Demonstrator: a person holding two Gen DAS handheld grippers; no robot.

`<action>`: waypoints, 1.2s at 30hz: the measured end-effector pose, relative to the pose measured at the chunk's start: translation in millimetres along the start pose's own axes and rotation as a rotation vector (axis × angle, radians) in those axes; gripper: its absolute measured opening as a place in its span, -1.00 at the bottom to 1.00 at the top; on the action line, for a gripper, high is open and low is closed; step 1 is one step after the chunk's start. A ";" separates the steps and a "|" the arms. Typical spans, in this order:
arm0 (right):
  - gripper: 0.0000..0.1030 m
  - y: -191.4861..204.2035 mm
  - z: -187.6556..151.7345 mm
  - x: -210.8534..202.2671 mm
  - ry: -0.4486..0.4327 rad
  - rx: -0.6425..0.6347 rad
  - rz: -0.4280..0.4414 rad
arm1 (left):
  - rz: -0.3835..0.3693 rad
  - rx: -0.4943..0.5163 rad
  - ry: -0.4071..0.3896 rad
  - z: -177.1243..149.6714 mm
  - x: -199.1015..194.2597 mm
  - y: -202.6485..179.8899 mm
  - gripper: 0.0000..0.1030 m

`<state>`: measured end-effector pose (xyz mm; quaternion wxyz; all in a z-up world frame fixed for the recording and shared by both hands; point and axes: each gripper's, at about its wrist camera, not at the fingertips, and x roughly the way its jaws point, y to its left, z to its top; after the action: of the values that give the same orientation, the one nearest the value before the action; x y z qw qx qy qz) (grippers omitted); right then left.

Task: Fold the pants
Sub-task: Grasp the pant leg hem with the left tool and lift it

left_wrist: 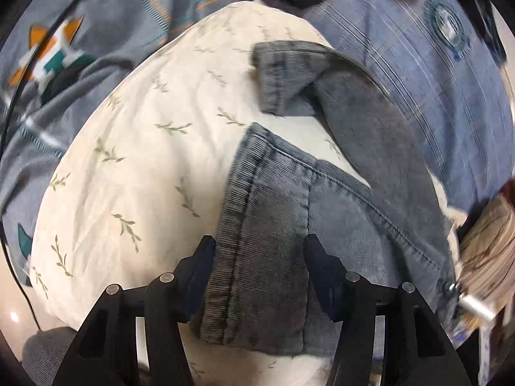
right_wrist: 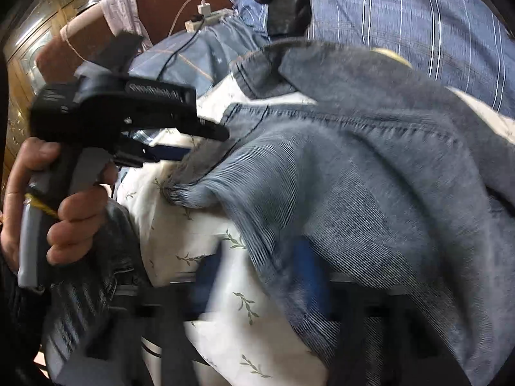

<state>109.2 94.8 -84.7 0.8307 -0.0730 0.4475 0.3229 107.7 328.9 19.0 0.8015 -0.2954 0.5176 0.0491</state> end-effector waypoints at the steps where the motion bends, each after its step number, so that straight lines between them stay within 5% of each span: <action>1: -0.79 -0.6 -0.4 4.2 0.009 0.014 -0.003 | 0.051 0.049 0.029 -1.8 6.5 -6.7 -0.32; 3: -0.94 -3.1 -3.4 1.8 0.012 0.030 -0.013 | 0.084 0.093 0.018 -6.0 9.6 -17.4 -0.82; 4: -0.95 -4.7 -3.8 -3.4 0.007 0.039 -0.010 | 0.057 0.093 0.008 -6.4 3.3 -18.2 -0.85; 8: -0.95 -2.0 3.4 -34.1 -0.074 0.063 0.073 | -0.050 0.015 -0.306 0.4 -69.8 -2.3 -0.85; 10: -0.95 3.7 7.2 -40.9 -0.097 0.072 0.146 | -0.025 -0.033 -0.347 5.8 -86.9 10.8 -0.85; 14: -0.73 15.6 6.4 0.5 0.007 0.063 0.127 | 0.198 -0.004 -0.171 5.4 -40.1 21.3 -0.81; 15: -0.50 13.8 3.9 16.1 0.048 0.082 0.130 | 0.216 -0.014 -0.136 11.1 -32.6 13.2 -0.81; 18: -0.26 3.1 -5.9 13.6 0.039 0.153 0.178 | 0.121 -0.024 -0.227 15.8 -50.7 9.2 -0.56; 21: 0.23 -6.0 0.2 -19.5 -0.050 0.175 0.185 | 0.028 -0.087 -0.362 8.8 -88.0 16.9 0.10; 23: 0.28 -13.3 7.2 -43.6 -0.119 0.185 0.188 | 0.010 -0.085 -0.388 17.6 -94.8 9.3 0.18; 28: 0.35 -53.6 27.0 -83.6 -0.220 0.241 0.161 | 0.010 -0.056 -0.327 44.6 -84.0 -27.5 0.31; 32: 0.38 -105.2 36.5 -99.8 -0.255 0.321 0.110 | -0.071 -0.136 -0.227 98.4 -23.0 -33.6 0.29; 36: 0.43 -151.9 50.9 -107.2 -0.254 0.425 0.092 | -0.018 -0.174 -0.115 133.0 49.0 -27.4 0.27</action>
<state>194.1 -53.5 4.7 0.8616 0.1649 0.4001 0.2655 247.2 365.0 27.0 0.8018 -0.3651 0.4616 0.1033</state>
